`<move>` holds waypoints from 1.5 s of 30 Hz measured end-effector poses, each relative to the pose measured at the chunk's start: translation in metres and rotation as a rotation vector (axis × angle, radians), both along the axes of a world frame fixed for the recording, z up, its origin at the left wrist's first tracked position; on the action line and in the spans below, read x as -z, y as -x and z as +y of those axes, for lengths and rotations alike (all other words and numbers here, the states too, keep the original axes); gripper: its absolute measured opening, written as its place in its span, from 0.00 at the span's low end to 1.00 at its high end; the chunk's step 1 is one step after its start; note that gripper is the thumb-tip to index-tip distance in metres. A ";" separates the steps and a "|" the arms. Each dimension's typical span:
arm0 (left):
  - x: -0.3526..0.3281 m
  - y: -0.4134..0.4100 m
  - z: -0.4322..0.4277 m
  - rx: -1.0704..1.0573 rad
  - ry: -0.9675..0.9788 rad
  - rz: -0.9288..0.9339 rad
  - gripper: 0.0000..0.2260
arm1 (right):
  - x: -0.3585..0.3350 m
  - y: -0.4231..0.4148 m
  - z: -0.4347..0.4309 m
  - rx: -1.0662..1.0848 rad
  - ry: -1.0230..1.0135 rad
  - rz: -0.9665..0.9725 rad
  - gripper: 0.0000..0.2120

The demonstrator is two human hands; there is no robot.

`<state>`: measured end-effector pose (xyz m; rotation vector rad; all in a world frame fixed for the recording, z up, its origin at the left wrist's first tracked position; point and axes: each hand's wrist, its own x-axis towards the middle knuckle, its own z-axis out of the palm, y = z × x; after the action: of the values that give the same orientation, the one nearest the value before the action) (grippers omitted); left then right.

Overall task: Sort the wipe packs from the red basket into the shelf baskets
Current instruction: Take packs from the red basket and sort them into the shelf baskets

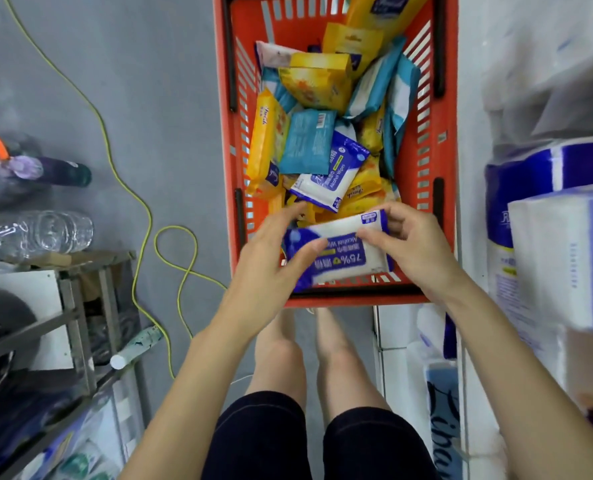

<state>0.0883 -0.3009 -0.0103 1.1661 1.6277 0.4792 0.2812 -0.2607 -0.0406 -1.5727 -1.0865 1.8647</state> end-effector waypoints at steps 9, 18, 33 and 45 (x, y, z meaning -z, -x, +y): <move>0.002 0.017 0.015 0.063 0.234 -0.225 0.10 | 0.006 0.008 0.008 0.206 0.086 0.115 0.07; 0.005 0.056 -0.004 -0.474 0.147 -0.451 0.17 | 0.074 -0.001 -0.007 -0.482 -0.235 -0.832 0.26; -0.040 0.050 0.011 -0.617 0.110 -0.408 0.06 | -0.012 -0.010 0.009 -0.144 -0.080 -0.673 0.14; -0.207 -0.042 0.009 -0.393 -0.025 -0.756 0.13 | -0.253 -0.034 -0.055 0.585 0.092 0.433 0.27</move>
<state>0.1304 -0.2917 0.1962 0.5536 1.1662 1.0491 0.3150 -0.3160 0.2126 -1.2608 -0.3077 1.7309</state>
